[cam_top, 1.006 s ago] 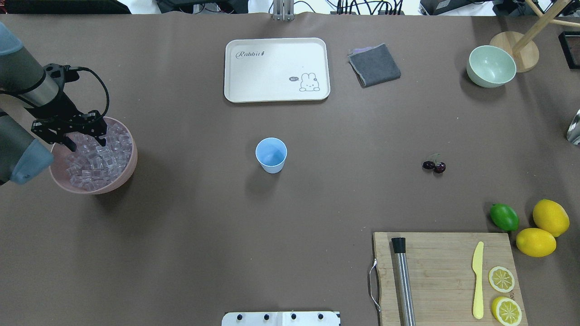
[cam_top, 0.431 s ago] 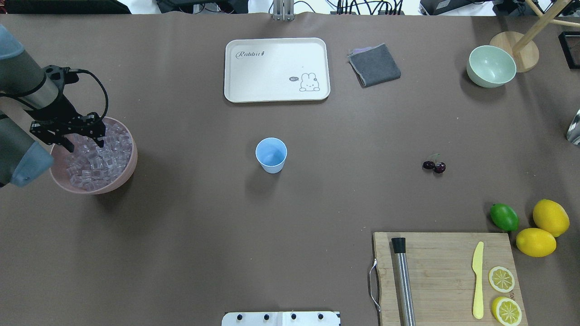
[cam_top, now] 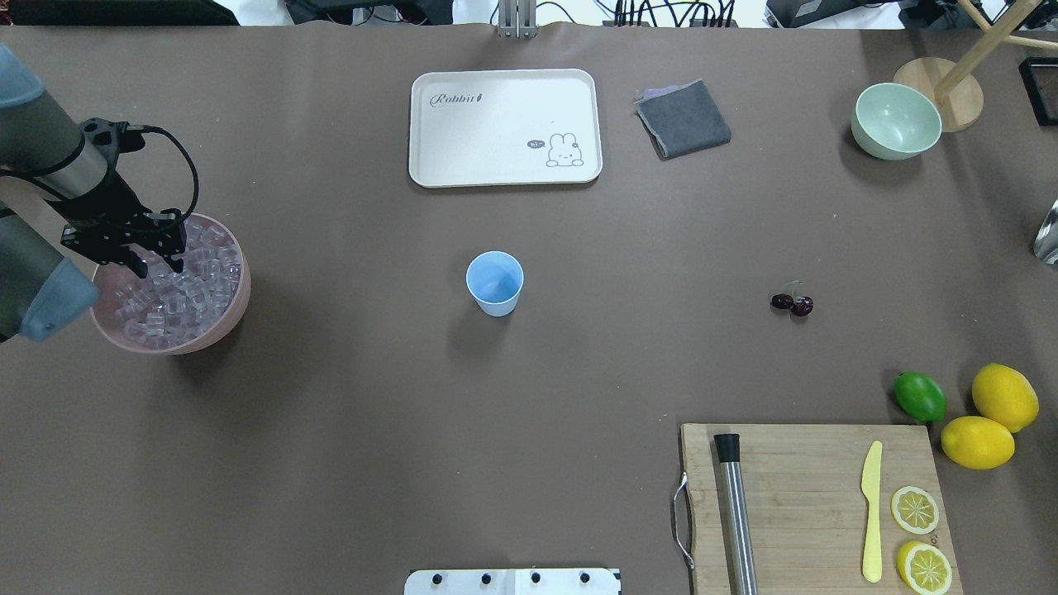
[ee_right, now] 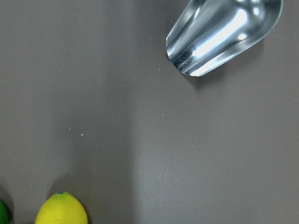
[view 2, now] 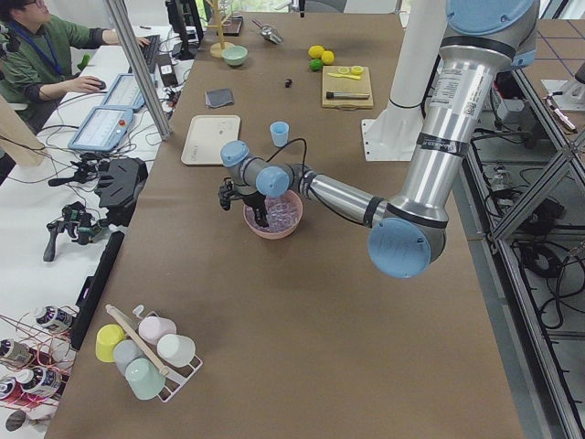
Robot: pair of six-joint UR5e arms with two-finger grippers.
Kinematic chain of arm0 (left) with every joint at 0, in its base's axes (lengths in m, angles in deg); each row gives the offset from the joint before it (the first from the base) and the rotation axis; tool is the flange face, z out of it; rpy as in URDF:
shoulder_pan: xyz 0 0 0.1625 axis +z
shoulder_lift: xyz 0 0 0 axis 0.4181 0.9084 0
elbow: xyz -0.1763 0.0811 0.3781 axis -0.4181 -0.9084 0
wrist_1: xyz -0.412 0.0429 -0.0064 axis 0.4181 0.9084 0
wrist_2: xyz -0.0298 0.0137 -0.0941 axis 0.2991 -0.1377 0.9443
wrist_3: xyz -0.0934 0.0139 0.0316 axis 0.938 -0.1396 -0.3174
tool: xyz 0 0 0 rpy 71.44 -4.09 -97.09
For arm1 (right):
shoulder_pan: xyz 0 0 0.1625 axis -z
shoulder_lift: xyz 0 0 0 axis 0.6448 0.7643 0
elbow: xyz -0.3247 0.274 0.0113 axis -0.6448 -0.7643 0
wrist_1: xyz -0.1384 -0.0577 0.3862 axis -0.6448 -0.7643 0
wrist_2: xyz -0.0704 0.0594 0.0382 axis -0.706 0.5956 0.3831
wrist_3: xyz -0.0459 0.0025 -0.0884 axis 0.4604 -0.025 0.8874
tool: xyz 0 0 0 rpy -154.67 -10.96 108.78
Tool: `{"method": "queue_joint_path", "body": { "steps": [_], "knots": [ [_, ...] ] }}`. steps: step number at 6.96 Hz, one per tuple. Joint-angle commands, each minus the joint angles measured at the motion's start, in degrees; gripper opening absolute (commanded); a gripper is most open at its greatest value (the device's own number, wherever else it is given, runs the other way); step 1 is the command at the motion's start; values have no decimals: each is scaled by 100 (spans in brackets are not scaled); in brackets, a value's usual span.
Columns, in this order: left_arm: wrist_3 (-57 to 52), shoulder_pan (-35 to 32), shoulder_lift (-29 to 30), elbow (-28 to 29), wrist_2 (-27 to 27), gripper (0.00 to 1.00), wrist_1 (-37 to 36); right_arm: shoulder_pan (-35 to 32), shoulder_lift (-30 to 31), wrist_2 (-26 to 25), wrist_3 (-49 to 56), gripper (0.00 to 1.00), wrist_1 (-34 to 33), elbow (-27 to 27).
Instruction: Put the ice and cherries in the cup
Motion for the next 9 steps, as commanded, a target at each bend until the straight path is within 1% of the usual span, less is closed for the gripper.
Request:
{"method": "queue_joint_path", "body": {
  "steps": [1,3,4,5,6,7,8,9],
  "knots": [
    [1,-6,-29,-110,11,0,-40,0,0,0,-9,100,0,0],
    [10,-23,-39,-216,20,0,-66,0,0,0,-9,100,0,0],
    [1,-24,14,-347,29,0,-397,0,0,0,-9,100,-9,0],
    [1,-24,66,-618,29,0,-827,0,0,0,-9,100,-9,0],
    [1,-41,241,-778,37,0,-1162,0,0,9,-9,100,-9,0],
    [10,-41,660,-771,98,0,-1722,9,0,0,-9,100,-18,-9],
    [80,-67,978,-770,308,0,-2076,0,0,0,-18,100,-9,0],
    [376,-33,1172,-753,423,0,-2114,0,0,9,-18,100,-18,-9]
  ]
}}
